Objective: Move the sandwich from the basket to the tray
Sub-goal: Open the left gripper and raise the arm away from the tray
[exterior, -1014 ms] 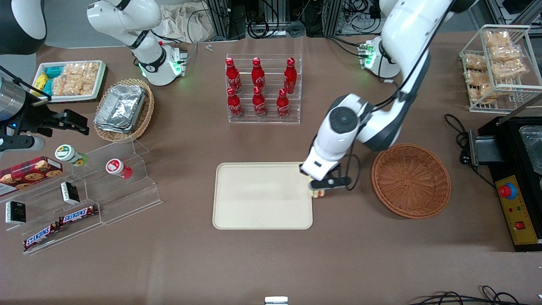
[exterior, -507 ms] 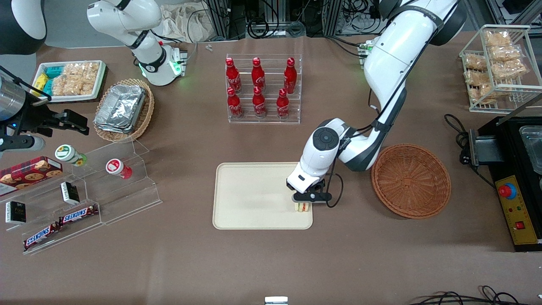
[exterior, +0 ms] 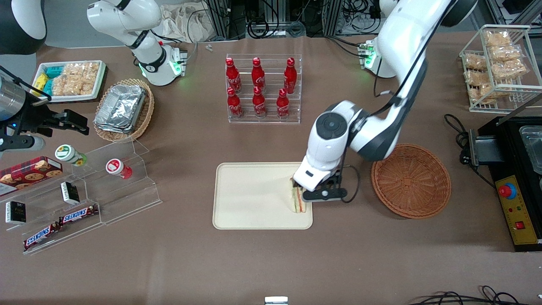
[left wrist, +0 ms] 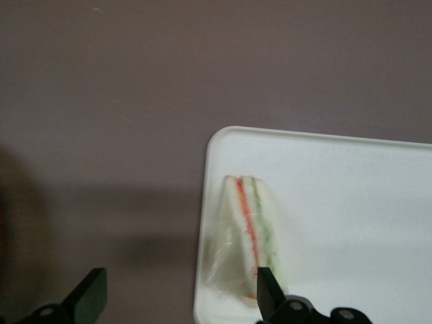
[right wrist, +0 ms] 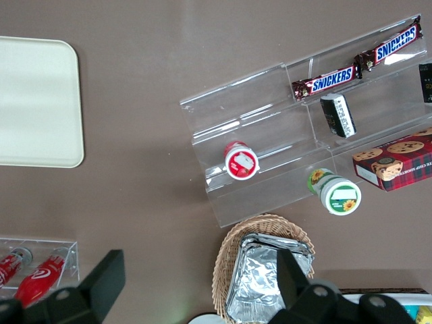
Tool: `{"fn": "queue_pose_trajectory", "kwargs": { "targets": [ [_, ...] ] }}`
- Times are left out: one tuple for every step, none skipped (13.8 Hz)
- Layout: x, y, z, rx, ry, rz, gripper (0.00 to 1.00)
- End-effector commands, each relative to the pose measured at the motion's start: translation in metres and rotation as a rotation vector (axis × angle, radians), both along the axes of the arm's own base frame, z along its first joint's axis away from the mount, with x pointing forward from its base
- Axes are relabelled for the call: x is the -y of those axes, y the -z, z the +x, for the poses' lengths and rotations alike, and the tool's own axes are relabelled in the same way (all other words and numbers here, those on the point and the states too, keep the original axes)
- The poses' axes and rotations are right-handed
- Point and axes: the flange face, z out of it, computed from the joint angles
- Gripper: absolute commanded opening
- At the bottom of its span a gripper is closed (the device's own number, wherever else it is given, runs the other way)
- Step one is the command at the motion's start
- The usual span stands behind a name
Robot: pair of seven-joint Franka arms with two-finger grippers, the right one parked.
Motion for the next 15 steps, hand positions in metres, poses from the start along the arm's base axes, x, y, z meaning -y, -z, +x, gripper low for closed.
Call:
{"fn": "queue_pose_trajectory", "kwargs": {
  "targets": [
    [-0.030,-0.080,-0.022,-0.041,0.017,0.013,1.00],
    [-0.064,-0.104,-0.017,-0.076,0.019,0.007,1.00],
    [-0.091,-0.126,-0.017,-0.116,0.032,-0.009,1.00],
    [-0.111,-0.146,-0.024,-0.151,0.063,-0.006,1.00],
    [-0.137,-0.162,-0.028,-0.184,0.083,0.015,1.00],
    [-0.164,-0.176,-0.036,-0.223,0.090,0.028,1.00],
    [-0.187,-0.192,-0.045,-0.258,0.076,0.007,1.00],
    [-0.215,-0.206,-0.052,-0.274,0.082,-0.007,1.00],
    [-0.241,-0.218,-0.058,-0.282,0.124,-0.008,1.00],
    [-0.262,-0.231,-0.067,-0.295,0.141,-0.002,1.00],
    [-0.272,-0.242,-0.079,-0.303,0.141,0.006,1.00],
    [-0.279,-0.252,-0.089,-0.287,0.128,0.008,1.00],
    [-0.287,-0.256,-0.089,-0.279,0.112,-0.004,1.00],
    [-0.294,-0.259,-0.085,-0.272,0.101,-0.035,1.00],
    [-0.297,-0.263,-0.080,-0.263,0.101,-0.050,1.00]
  ]
}}
